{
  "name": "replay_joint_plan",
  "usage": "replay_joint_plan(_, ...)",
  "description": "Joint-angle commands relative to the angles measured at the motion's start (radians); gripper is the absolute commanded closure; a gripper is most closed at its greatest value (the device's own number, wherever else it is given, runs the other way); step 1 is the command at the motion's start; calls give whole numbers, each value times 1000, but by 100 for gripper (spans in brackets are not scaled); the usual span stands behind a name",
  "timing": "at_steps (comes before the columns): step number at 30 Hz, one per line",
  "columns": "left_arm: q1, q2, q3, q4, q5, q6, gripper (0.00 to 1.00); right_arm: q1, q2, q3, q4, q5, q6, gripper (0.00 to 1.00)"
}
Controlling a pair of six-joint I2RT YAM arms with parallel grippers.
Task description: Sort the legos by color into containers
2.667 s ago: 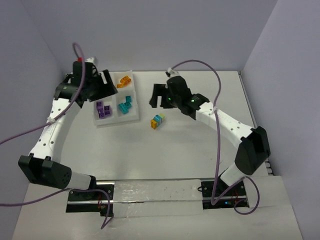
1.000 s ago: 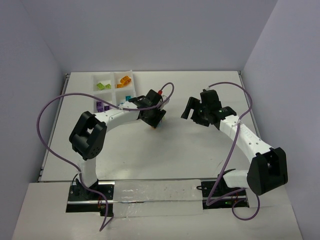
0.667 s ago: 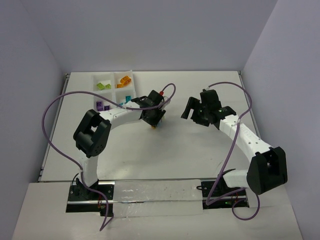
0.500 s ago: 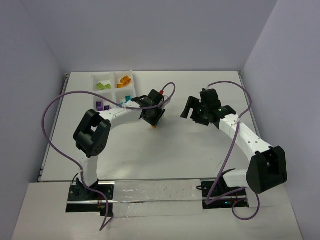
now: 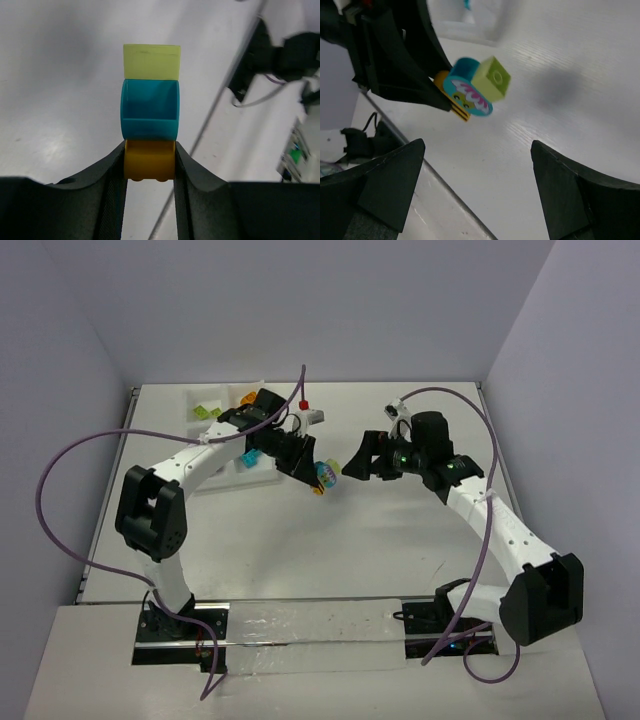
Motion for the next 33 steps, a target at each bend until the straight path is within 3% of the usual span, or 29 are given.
replay_joint_plan(1, -12, -47, 41, -128, 438, 143, 100, -15, -34, 22, 112, -232, -53, 7)
replay_joint_plan(8, -10, -54, 49, -183, 566, 219, 100, -57, -12, 54, 148, -362, 7, 7)
replay_joint_plan(21, -3, -74, 55, -188, 584, 222, 100, -98, 32, 35, 91, -598, -10, 14)
replay_joint_plan(28, -2, -62, 67, -192, 583, 220, 100, -96, 60, 45, 21, -640, -54, 36)
replay_joint_plan(33, -2, -70, 60, -184, 583, 211, 100, -89, 71, 43, 4, -644, -66, 41)
